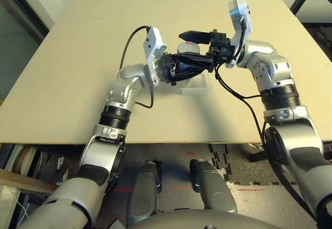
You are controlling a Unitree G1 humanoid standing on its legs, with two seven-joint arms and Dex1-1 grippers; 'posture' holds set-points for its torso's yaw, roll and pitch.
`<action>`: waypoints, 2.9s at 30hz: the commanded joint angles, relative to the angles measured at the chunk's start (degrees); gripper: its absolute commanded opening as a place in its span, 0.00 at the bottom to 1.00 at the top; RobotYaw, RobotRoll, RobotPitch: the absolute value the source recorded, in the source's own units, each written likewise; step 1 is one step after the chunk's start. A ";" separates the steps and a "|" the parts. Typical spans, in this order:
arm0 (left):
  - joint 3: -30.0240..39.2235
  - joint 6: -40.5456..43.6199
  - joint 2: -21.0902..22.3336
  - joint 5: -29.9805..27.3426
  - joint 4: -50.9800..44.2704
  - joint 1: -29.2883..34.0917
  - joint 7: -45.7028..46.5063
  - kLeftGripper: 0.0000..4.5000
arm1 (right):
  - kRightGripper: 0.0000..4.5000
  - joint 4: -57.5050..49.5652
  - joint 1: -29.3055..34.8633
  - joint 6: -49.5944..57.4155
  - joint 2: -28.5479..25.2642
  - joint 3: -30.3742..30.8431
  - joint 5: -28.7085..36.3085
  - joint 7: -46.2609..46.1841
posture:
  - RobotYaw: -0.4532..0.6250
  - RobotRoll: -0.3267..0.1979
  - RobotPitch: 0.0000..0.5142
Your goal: Pour the medicine from the bottle into the box.
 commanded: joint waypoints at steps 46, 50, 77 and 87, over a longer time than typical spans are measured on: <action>-0.92 -0.51 0.32 -0.02 -0.83 0.65 -1.38 0.58 | 1.00 -7.09 3.95 5.20 -3.19 -0.55 4.29 1.85 | 0.28 0.62 0.32; -0.97 -0.37 0.43 -0.01 -1.09 0.82 -1.29 0.58 | 1.00 -6.24 3.47 4.04 -2.43 -0.19 3.70 1.87 | 0.28 0.62 0.33; -0.79 -0.70 0.38 -0.05 -0.84 1.14 -0.68 0.58 | 0.57 -8.92 1.06 17.87 1.00 -15.17 18.27 -14.62 | 0.28 0.62 0.31; 0.69 -1.40 1.33 0.06 0.26 0.44 0.48 0.58 | 0.57 -11.03 10.53 6.38 -10.86 -7.16 -0.04 -19.92 | 0.26 0.62 0.32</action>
